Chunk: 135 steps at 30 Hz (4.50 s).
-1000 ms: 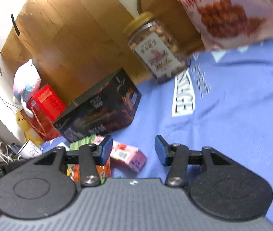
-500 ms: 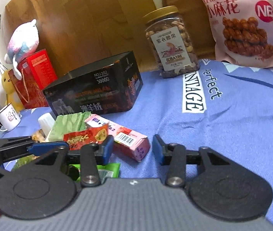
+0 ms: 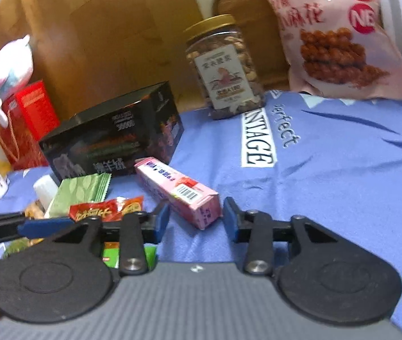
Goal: Organize snacks
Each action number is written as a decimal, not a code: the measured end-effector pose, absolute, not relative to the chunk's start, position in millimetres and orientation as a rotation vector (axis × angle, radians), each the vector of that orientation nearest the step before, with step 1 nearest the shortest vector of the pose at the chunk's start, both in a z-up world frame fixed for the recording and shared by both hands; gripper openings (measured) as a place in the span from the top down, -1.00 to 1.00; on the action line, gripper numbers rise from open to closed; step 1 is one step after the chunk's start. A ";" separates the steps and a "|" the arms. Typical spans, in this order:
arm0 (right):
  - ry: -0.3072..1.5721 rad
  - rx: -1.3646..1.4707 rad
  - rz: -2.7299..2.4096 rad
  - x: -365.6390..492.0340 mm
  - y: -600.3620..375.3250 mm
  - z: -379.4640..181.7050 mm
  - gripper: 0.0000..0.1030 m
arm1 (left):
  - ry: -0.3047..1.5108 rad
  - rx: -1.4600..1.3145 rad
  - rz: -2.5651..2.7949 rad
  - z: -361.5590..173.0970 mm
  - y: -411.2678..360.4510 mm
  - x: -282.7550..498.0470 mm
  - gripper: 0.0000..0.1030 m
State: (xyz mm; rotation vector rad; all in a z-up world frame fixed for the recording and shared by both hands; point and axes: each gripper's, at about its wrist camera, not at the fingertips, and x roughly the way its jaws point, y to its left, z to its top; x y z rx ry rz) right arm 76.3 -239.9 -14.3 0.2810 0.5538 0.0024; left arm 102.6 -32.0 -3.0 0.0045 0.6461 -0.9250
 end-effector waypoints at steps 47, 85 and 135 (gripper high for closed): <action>0.514 0.228 0.183 -21.3 -197.3 2.0 0.17 | 0.660 0.036 -0.826 20.1 -52.5 140.6 -0.68; 0.532 0.141 0.203 -25.0 -148.2 -1.3 0.56 | 0.564 0.024 -0.646 9.3 28.9 19.7 0.00; 0.407 0.152 0.343 152.3 -185.7 64.4 -0.01 | 0.498 -0.163 -0.529 100.4 41.5 180.1 -0.13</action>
